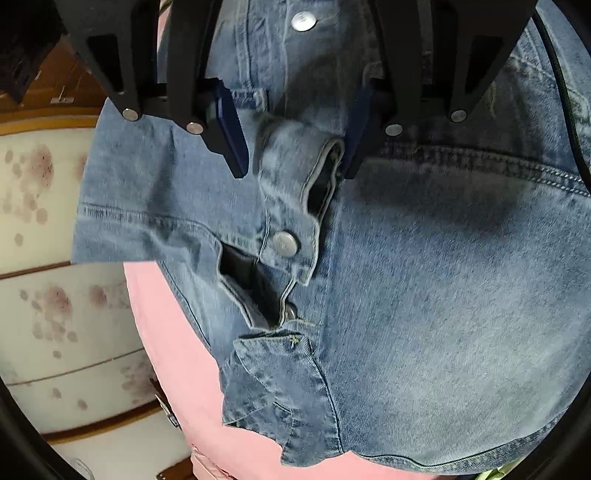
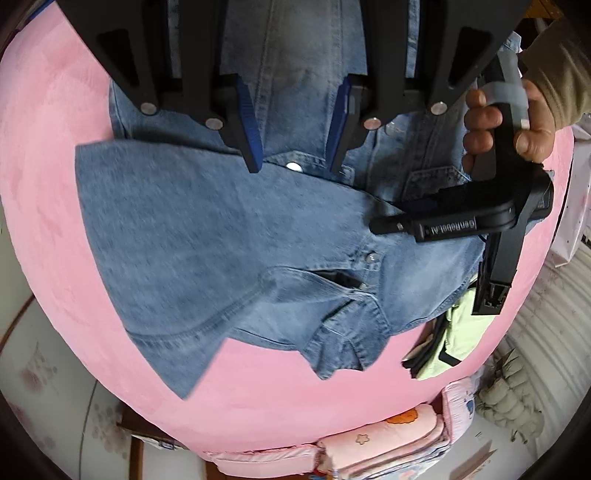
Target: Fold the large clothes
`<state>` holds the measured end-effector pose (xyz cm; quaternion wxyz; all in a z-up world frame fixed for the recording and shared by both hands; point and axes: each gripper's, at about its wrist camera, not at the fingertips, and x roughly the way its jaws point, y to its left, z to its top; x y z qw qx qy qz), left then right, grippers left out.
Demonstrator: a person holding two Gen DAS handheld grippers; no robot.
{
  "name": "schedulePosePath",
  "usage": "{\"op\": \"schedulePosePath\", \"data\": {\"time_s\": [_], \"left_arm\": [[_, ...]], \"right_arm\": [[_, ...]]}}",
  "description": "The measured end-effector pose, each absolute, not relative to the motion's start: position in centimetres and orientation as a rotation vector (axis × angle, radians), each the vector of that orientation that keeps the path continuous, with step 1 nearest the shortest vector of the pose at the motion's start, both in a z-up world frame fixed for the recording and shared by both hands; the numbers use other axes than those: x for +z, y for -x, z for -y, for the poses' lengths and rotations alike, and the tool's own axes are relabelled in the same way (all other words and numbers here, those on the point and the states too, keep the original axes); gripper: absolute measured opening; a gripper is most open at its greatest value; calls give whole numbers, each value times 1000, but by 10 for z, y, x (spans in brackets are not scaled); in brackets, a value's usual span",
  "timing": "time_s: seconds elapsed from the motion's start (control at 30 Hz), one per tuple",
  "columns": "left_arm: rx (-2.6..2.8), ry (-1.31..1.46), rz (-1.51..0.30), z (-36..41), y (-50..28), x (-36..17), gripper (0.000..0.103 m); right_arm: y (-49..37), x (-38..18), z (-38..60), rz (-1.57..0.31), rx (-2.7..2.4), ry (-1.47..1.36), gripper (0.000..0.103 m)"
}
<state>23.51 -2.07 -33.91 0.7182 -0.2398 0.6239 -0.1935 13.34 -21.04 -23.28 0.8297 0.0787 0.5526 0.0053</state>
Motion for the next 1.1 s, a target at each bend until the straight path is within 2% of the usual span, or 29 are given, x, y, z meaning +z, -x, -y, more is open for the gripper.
{"op": "schedulePosePath", "data": {"time_s": [0.07, 0.1, 0.13, 0.17, 0.3, 0.43, 0.6, 0.67, 0.73, 0.8, 0.93, 1.0, 1.07, 1.1], "left_arm": [[-414, 517, -1370, 26, -236, -335, 26], [-416, 496, -1371, 31, -236, -333, 25], [-406, 474, -1374, 36, -237, -332, 16], [-391, 444, -1382, 43, -236, -330, 11], [-354, 363, -1349, 62, -235, -302, 7], [-361, 336, -1118, 62, -229, -225, 6], [-240, 391, -857, 2, -205, -150, 7], [-168, 364, -849, -23, -194, -151, 7], [-100, 344, -923, -45, -183, -176, 8], [-19, 328, -1034, -65, -174, -218, 8], [56, 344, -1228, -90, -149, -279, 13], [86, 362, -1229, -99, -136, -289, 27], [95, 402, -1226, -104, -135, -289, 57], [94, 426, -1223, -107, -135, -288, 58]], "right_arm": [[-130, -235, 217, -1181, 7, -182, 36], [-128, -236, 220, -1183, 6, -184, 36], [-126, -236, 222, -1185, 5, -182, 36], [-125, -235, 223, -1186, 4, -179, 36], [-120, -230, 231, -1179, -10, -171, 36], [-117, -216, 241, -1145, -29, -171, 36], [-120, -198, 245, -1098, -32, -175, 36], [-121, -197, 244, -1094, -28, -166, 39], [-124, -204, 241, -1115, -27, -155, 48], [-124, -215, 241, -1144, -34, -143, 50], [-124, -236, 247, -1193, -75, -94, 50], [-122, -242, 252, -1212, -102, -67, 50], [-119, -245, 260, -1214, -110, -48, 50], [-117, -246, 264, -1211, -117, -32, 50]]}}
